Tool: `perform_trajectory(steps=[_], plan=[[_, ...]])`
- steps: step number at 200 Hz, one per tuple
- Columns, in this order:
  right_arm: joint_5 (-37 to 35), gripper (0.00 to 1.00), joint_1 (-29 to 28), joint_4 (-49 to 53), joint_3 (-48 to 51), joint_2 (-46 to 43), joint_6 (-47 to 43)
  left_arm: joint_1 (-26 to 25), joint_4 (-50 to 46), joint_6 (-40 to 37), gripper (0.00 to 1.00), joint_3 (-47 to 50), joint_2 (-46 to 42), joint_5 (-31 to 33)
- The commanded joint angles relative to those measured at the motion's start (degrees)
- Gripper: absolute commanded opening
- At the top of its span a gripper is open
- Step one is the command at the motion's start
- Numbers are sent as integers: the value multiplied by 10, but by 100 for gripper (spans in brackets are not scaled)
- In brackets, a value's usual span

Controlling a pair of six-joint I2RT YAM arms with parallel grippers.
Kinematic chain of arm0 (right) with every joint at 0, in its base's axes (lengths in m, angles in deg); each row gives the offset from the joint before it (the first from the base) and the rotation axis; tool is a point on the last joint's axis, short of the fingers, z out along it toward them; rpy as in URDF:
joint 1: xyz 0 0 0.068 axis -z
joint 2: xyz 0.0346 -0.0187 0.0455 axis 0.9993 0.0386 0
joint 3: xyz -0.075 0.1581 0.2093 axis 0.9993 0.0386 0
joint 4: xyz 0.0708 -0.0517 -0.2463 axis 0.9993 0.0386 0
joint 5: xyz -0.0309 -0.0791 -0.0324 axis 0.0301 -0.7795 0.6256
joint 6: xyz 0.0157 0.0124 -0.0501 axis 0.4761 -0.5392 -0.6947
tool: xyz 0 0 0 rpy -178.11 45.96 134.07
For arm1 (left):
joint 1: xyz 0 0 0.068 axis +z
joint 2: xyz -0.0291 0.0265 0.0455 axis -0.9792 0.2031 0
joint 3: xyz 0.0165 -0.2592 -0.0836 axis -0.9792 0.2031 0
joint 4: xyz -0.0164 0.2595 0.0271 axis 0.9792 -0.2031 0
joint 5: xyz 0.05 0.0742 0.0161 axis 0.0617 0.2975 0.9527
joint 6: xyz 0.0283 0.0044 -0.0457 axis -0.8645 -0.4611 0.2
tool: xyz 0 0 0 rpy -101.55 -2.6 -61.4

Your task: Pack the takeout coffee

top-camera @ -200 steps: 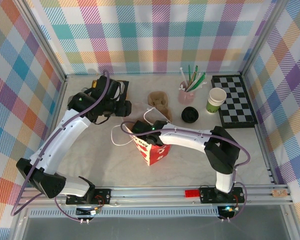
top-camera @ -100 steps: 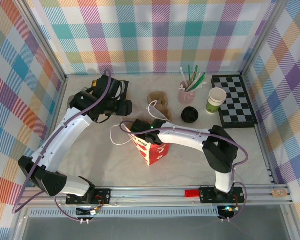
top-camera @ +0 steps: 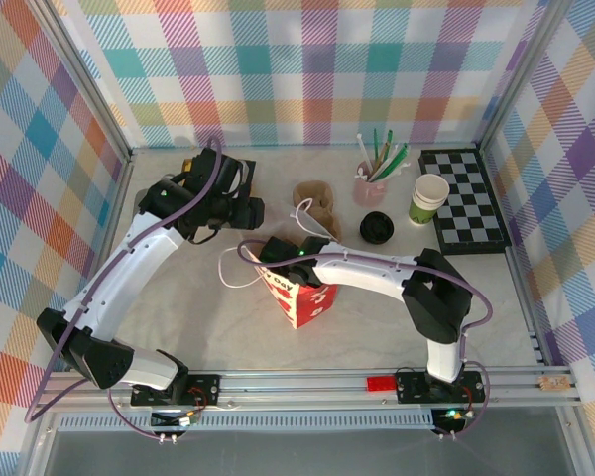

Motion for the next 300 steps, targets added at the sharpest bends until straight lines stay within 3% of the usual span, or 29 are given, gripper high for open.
perform_trajectory(steps=[1, 52, 71, 300], plan=[[22, 75, 6, -49, 32, 66, -15, -1, -3, -2, 70, -17, -2, 12], [31, 89, 6, -12, 4, 61, -28, 0, -2, -2, 71, -13, 1, 12], [41, 100, 7, -3, -4, 61, -30, -1, -2, -3, 71, -12, 1, 13], [66, 99, 16, 164, -145, 23, -51, -1, -3, -2, 71, -12, 5, 11]])
